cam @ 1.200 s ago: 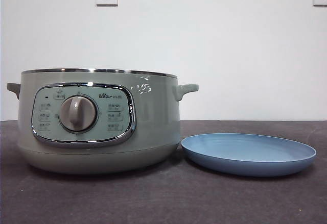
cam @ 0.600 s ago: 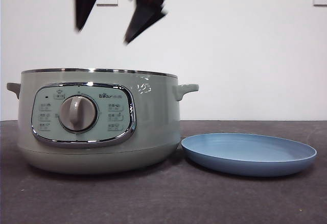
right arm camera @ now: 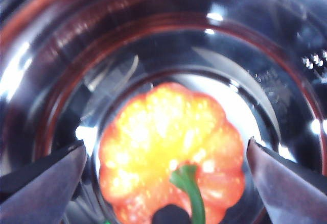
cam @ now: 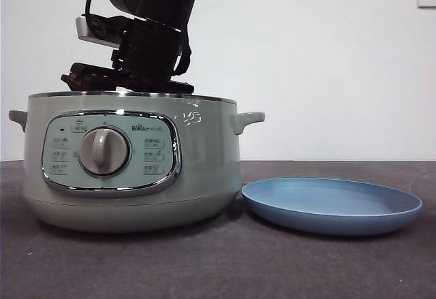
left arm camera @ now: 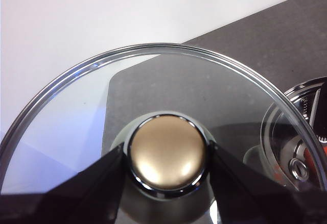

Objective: Take the pumpkin out from the steamer,put the pumpkin in the blue plate,close the lid

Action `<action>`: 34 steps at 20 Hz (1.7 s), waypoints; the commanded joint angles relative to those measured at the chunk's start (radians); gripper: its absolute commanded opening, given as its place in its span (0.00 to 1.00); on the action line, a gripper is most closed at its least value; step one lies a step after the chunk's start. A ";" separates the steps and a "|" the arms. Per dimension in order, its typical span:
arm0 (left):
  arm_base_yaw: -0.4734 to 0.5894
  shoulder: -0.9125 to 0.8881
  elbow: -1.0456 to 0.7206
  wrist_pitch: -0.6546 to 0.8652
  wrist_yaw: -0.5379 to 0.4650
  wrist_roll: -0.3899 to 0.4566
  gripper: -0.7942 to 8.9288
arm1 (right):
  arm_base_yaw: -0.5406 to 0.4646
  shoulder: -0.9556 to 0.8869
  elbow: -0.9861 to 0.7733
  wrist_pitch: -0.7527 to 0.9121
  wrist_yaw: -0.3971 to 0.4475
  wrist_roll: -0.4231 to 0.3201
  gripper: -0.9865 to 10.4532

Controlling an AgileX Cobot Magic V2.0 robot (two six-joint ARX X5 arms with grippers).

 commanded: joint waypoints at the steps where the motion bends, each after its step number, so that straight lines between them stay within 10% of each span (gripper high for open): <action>1: 0.000 -0.010 0.012 0.037 -0.013 0.011 0.07 | 0.002 0.016 0.001 0.005 -0.002 -0.003 0.61; 4: 0.000 -0.010 0.012 0.036 -0.013 0.011 0.07 | 0.002 0.016 0.001 -0.012 -0.001 -0.004 0.10; 5: 0.000 -0.010 0.012 0.033 -0.013 0.011 0.07 | 0.003 0.016 0.001 -0.010 -0.001 -0.003 0.08; 16: 0.000 -0.009 0.012 0.049 -0.004 0.011 0.07 | -0.091 -0.340 0.002 -0.277 0.006 0.009 0.08; 20: 0.000 -0.009 0.012 0.075 0.048 0.011 0.07 | -0.230 -0.492 0.001 -0.463 0.006 0.128 0.08; 34: 0.000 -0.009 0.012 0.097 0.052 0.009 0.07 | -0.358 -0.842 -0.533 -0.340 0.110 0.241 0.08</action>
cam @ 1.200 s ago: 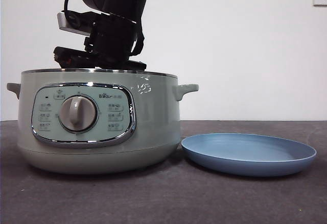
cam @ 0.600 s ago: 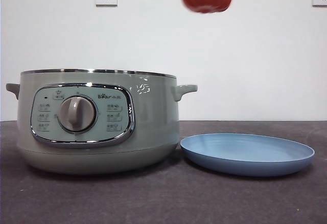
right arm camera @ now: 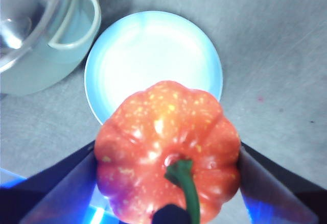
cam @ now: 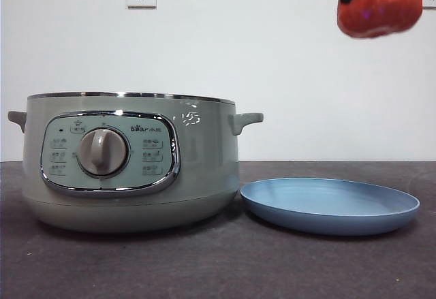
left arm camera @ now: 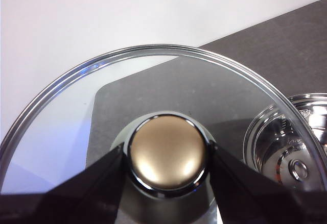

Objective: Take the pumpkin out from the steamer,put the pumpkin in the blue plate,close the lid

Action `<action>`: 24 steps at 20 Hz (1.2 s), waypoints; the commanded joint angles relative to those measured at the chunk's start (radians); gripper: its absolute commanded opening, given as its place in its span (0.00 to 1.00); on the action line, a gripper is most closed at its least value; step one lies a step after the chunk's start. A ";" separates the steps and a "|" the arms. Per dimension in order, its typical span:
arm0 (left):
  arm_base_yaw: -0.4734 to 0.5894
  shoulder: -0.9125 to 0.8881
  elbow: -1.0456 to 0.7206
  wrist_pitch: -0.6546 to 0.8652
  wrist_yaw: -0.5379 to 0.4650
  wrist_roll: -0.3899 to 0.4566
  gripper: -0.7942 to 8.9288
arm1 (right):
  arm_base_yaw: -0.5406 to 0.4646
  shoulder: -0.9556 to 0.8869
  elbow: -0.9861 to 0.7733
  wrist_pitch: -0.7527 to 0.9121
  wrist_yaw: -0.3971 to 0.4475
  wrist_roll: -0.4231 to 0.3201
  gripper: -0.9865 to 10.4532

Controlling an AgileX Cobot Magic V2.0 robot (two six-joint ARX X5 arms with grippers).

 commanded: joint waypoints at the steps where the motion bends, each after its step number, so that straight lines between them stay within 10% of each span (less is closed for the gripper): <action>1: 0.000 -0.010 0.012 0.043 0.008 0.009 0.07 | 0.002 -0.022 -0.108 0.088 0.002 0.030 0.08; 9: 0.000 -0.008 0.012 0.043 0.067 0.008 0.07 | 0.001 0.049 -0.413 0.504 -0.005 0.029 0.09; 20: 0.000 -0.008 0.012 0.043 0.067 0.008 0.07 | 0.000 0.331 -0.414 0.605 -0.005 0.021 0.10; 24: 0.000 -0.008 0.012 0.043 0.067 0.008 0.07 | 0.000 0.336 -0.414 0.604 -0.004 0.031 0.45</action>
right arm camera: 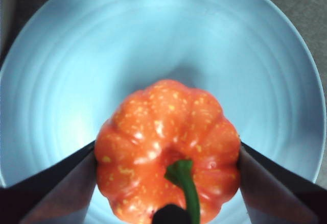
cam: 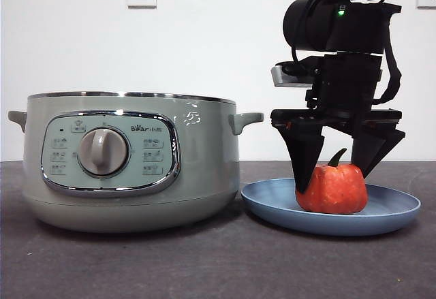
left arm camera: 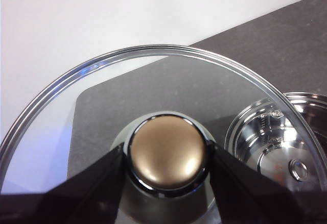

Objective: Take the pumpkin out from the steamer,put the pumpkin in the blue plate,close the lid

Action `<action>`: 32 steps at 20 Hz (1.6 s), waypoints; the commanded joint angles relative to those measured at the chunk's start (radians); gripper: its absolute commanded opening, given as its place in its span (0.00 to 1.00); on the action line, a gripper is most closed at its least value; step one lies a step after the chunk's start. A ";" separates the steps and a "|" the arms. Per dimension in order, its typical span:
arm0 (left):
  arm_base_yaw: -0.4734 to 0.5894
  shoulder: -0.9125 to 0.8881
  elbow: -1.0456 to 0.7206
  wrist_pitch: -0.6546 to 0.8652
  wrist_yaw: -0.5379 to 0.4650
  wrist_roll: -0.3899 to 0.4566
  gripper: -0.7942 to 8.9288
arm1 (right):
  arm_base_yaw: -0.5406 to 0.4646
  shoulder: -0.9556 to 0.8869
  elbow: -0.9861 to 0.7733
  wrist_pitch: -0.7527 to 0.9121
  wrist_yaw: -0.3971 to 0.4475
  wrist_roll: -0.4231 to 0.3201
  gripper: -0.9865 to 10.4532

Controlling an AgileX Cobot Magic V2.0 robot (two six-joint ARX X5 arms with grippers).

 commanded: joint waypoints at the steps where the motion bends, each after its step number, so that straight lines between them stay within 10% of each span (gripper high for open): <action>1: 0.000 -0.009 0.012 0.043 -0.007 0.008 0.07 | -0.001 0.018 -0.007 -0.001 -0.001 0.014 0.50; 12: 0.000 0.010 0.012 0.042 0.004 0.008 0.07 | 0.000 -0.037 -0.007 -0.009 -0.001 0.013 0.53; 21: 0.000 0.158 0.008 0.096 0.275 0.008 0.07 | -0.032 -0.304 -0.007 -0.039 0.002 0.010 0.53; 32: -0.003 0.171 -0.403 0.528 0.383 -0.105 0.07 | -0.146 -0.579 -0.007 -0.051 0.001 -0.010 0.53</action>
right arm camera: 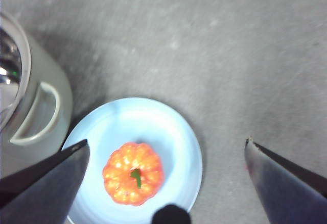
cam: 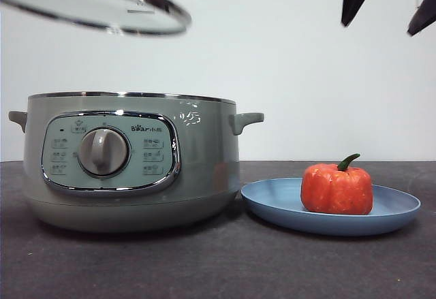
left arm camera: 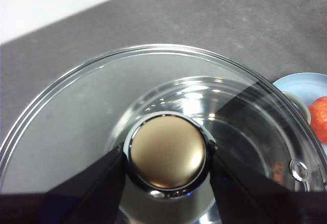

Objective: Take the pumpkin out from the steamer,put the pumpkin in the blue plate,close the lid

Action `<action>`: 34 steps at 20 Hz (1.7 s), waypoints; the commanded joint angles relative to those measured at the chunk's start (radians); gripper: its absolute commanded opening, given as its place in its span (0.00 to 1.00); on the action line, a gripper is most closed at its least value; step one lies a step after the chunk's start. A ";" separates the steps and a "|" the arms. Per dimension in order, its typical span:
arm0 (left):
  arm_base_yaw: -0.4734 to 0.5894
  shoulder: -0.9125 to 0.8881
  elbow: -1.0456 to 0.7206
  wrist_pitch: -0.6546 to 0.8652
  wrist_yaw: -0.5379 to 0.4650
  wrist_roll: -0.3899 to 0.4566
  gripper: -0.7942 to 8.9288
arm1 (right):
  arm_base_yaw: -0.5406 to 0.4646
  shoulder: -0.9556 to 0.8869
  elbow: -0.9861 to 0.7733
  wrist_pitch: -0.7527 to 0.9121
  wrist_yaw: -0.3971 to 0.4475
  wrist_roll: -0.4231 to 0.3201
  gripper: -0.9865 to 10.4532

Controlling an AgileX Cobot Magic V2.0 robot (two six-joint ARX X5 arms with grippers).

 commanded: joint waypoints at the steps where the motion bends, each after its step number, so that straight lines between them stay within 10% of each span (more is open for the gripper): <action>1: -0.004 -0.013 -0.064 0.154 0.024 -0.056 0.07 | -0.013 -0.021 -0.007 -0.005 0.001 -0.006 0.53; 20: -0.006 0.099 -0.193 0.335 0.103 -0.118 0.07 | -0.024 -0.035 -0.007 -0.015 0.000 -0.009 0.53; 34: -0.022 0.192 -0.192 0.187 0.113 -0.104 0.07 | -0.024 -0.035 -0.007 -0.019 0.000 -0.009 0.53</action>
